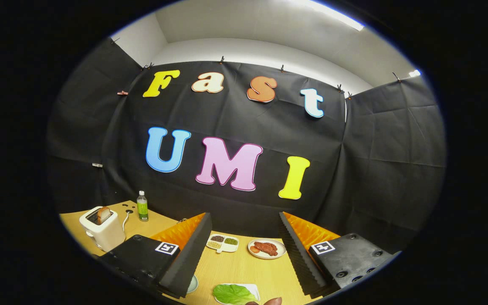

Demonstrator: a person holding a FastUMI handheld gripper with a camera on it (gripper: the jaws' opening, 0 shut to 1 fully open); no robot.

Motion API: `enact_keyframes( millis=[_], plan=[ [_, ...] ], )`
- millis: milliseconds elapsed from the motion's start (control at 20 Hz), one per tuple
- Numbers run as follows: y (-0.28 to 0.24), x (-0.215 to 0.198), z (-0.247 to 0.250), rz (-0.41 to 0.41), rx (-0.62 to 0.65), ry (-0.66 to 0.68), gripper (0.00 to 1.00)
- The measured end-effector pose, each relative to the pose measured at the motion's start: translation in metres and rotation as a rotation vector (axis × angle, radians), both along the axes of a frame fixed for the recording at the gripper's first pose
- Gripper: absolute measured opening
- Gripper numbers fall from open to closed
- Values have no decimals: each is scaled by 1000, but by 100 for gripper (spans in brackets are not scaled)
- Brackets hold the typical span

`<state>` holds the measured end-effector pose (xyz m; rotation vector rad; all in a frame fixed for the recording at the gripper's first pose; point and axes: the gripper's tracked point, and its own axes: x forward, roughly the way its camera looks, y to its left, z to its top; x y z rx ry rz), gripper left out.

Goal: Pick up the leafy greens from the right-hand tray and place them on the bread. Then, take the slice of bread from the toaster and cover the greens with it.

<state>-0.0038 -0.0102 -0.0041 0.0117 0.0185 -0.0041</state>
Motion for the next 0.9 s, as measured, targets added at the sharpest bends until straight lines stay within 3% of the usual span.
enact_keyframes(
  millis=[350,600,900],
  plan=[
    [-2,3,-5,21,-10,16,97],
    [13,10,-42,178,-70,143,97],
    [9,14,-131,298,-63,388,97]
  ],
)
